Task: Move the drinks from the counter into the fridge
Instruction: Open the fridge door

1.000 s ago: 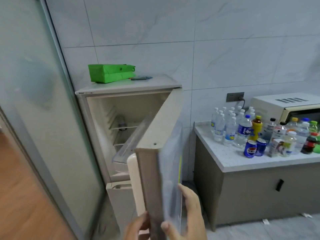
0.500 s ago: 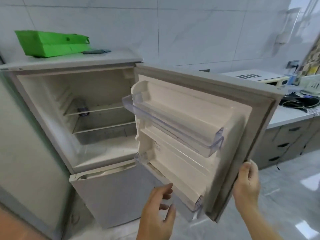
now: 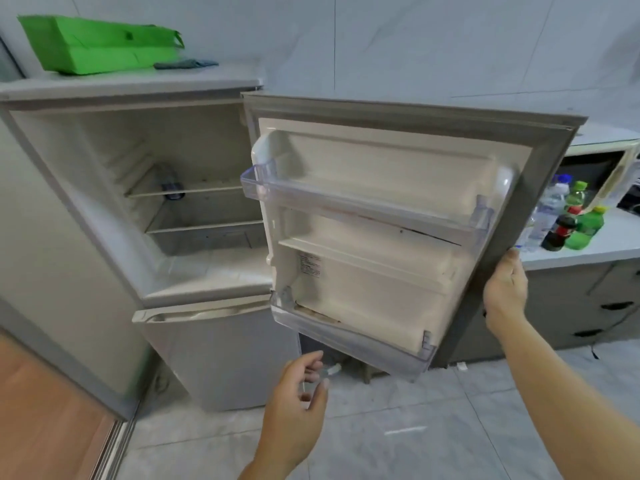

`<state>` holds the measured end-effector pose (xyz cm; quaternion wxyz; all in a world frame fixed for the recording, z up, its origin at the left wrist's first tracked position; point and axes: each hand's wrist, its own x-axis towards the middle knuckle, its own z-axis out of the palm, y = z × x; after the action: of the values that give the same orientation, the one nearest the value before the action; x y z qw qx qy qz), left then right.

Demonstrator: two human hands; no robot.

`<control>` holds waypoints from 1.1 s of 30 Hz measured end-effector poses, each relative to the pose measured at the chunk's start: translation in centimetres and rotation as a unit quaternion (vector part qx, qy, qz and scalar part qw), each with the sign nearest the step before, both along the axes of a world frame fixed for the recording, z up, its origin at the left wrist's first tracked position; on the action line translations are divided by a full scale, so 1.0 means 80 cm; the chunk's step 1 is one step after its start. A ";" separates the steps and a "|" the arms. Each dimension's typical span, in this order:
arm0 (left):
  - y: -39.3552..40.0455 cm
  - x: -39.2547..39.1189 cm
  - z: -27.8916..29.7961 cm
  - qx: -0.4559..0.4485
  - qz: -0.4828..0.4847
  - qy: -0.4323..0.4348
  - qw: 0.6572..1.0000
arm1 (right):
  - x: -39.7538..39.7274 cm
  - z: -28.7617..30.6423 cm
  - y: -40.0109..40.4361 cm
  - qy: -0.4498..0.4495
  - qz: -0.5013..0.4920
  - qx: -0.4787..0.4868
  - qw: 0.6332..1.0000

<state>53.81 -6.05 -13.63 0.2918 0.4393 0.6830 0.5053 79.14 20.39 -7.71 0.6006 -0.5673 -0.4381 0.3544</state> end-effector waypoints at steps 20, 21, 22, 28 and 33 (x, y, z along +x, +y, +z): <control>0.126 0.143 -0.010 0.026 -0.050 -0.060 0.997 | 0.035 0.009 0.037 -0.040 0.126 -0.013 0.991; 0.131 0.147 -0.009 0.032 -0.061 -0.061 0.996 | 0.038 0.011 0.036 -0.053 0.128 -0.017 0.990; 0.136 0.152 -0.008 0.038 -0.071 -0.061 0.995 | 0.040 0.015 0.033 -0.064 0.132 -0.018 0.989; 0.158 0.182 -0.012 0.038 -0.109 -0.070 0.991 | 0.054 0.021 0.031 -0.102 0.149 -0.021 0.983; 0.193 0.211 -0.024 0.005 -0.133 -0.073 0.988 | 0.069 0.010 0.051 -0.088 0.176 -0.030 0.980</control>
<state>70.70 9.36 -15.54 0.4036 0.4895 0.5925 0.4964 84.69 24.47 -6.88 0.4706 -0.5278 -0.5718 0.4160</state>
